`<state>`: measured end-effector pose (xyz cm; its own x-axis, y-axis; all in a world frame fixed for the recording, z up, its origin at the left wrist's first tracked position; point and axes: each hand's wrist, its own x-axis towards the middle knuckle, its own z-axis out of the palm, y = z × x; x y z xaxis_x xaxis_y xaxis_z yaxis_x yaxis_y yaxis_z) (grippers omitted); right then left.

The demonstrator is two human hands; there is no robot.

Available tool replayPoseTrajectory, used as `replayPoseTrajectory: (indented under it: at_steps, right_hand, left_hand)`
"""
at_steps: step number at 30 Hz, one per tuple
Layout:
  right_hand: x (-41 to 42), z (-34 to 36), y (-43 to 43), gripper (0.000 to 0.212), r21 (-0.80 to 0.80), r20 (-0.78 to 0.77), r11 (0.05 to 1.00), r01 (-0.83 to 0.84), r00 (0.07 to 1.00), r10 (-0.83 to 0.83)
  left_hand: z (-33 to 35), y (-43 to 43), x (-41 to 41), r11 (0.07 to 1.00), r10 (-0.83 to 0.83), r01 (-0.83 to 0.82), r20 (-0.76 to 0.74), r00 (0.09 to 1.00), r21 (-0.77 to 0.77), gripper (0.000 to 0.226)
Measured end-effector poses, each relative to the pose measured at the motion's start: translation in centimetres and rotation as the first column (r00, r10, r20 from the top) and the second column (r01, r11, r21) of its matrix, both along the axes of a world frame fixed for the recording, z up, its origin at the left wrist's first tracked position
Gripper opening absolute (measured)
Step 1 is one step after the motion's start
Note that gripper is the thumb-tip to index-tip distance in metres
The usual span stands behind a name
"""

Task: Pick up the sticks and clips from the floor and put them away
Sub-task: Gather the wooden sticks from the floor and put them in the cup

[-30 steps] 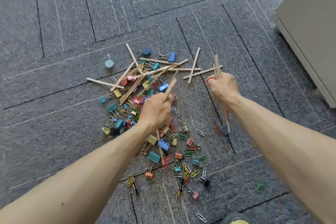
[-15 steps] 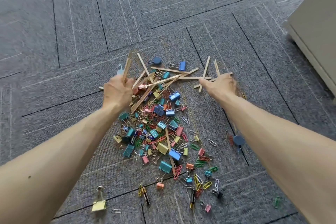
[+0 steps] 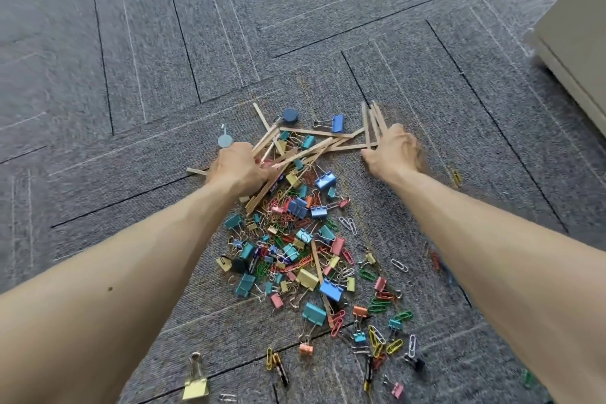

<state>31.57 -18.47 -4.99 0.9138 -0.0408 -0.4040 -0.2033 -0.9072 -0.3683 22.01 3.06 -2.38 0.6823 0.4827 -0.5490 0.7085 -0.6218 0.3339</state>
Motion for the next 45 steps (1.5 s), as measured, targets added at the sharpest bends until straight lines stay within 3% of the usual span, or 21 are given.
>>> replayPoseTrajectory:
  at_steps: [2, 4, 6, 8, 11, 17, 21, 26, 30, 34, 39, 40, 42, 44, 45]
  right_hand:
    - [-0.1, -0.2, 0.3, 0.004, 0.003, 0.016, 0.999, -0.034, 0.999, 0.034]
    - [-0.4, 0.1, 0.7, 0.011, -0.003, -0.007, 0.997, -0.083, 0.997, 0.083]
    - [-0.4, 0.6, 0.6, 0.001, -0.034, -0.051, 0.985, -0.170, 0.984, 0.168]
    - [-0.4, 1.0, 0.6, 0.015, -0.070, -0.080, 0.964, -0.257, 0.965, 0.251]
    - [-0.4, 0.9, 0.2, 0.011, -0.084, -0.141, 0.936, -0.341, 0.934, 0.328]
    - [0.4, 1.2, 0.2, 0.008, 0.022, -0.318, 0.915, -0.403, 0.865, 0.389]
    - [0.7, 1.3, -0.1, 0.010, 0.052, -0.357, 0.903, -0.426, 0.837, 0.415]
    - [0.1, 0.3, -0.3, 0.018, 0.077, -0.311, 0.922, -0.379, 0.870, 0.384]
    - [-0.1, -0.1, 0.4, 0.024, 0.042, -0.299, 0.937, -0.347, 0.890, 0.343]
    - [-0.2, 0.0, 0.7, 0.024, 0.016, -0.276, 0.948, -0.318, 0.910, 0.310]
    - [-0.3, 0.3, 1.0, 0.025, -0.037, -0.267, 0.943, -0.332, 0.912, 0.311]
    - [-0.3, 0.4, 1.1, 0.025, -0.042, -0.265, 0.941, -0.335, 0.912, 0.313]
    - [-0.4, 0.5, 1.0, 0.025, -0.048, -0.263, 0.941, -0.336, 0.913, 0.313]
    - [-0.5, 0.4, 0.9, 0.024, -0.049, -0.251, 0.940, -0.337, 0.915, 0.315]
    - [-0.5, 0.4, 1.0, 0.023, -0.049, -0.242, 0.940, -0.337, 0.917, 0.316]
  left_hand:
    - [-0.3, 0.1, 0.3, 0.999, -0.031, 0.030, -0.023, 0.999, -0.031, 0.020]
    - [-0.4, 0.2, 0.3, 0.997, -0.060, 0.058, -0.032, 0.998, -0.059, 0.012]
    - [-0.4, 0.4, 0.3, 0.991, -0.069, 0.064, -0.037, 0.997, -0.114, 0.014]
    - [0.2, 0.9, 0.5, 0.975, -0.060, 0.050, -0.039, 0.997, -0.219, 0.017]
    - [1.4, 1.7, 0.8, 0.925, -0.108, 0.081, -0.052, 0.993, -0.371, 0.022]
    - [3.7, 3.1, 2.2, 0.851, -0.085, -0.006, -0.147, 0.985, -0.526, 0.022]
    - [4.5, 3.5, 2.9, 0.838, -0.138, 0.046, -0.130, 0.982, -0.543, 0.032]
    - [4.2, 3.4, 4.5, 0.906, -0.155, 0.107, -0.085, 0.984, -0.410, 0.027]
    - [3.3, 3.7, 5.3, 0.827, -0.028, -0.002, -0.045, 0.999, -0.562, 0.005]
    - [3.4, 3.3, 6.1, 0.729, 0.100, -0.102, -0.041, 0.994, -0.677, 0.009]
    - [4.1, 3.7, 6.1, 0.620, 0.250, -0.115, 0.056, 0.967, -0.776, 0.013]
    - [4.1, 3.7, 6.1, 0.629, 0.291, -0.121, 0.088, 0.953, -0.768, 0.012]
    - [3.4, 4.1, 6.5, 0.795, 0.240, -0.078, 0.194, 0.951, -0.602, 0.013]
    - [2.4, 4.4, 7.2, 0.948, 0.032, 0.058, 0.277, 0.960, -0.312, 0.017]
    - [1.9, 4.6, 7.7, 0.976, -0.087, 0.140, 0.292, 0.952, -0.166, 0.013]
